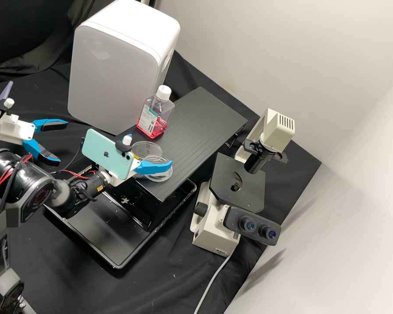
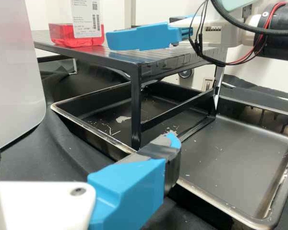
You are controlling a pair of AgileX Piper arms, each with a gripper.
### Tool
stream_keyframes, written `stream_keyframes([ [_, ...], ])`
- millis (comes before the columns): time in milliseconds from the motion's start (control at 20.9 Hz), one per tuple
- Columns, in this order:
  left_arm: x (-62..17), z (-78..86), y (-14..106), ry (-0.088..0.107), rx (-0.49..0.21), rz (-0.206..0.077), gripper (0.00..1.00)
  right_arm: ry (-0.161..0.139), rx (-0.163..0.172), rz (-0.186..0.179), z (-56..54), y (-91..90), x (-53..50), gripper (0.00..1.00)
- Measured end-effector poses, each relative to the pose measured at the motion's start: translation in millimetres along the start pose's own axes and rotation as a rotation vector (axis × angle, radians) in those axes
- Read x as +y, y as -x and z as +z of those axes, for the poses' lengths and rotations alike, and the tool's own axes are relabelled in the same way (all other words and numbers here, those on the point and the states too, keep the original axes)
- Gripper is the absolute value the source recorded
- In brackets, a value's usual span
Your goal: Place the lid on the petri dish
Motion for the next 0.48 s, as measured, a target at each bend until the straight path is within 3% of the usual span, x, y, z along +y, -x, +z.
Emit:
stream_keyframes([
  [478, 0.0, 0.0, 0.0, 0.000, 0.000, 0.000, 1.00, 0.000, -0.014, 0.010, 4.0, -0.6, 2.9, 0.00],
])
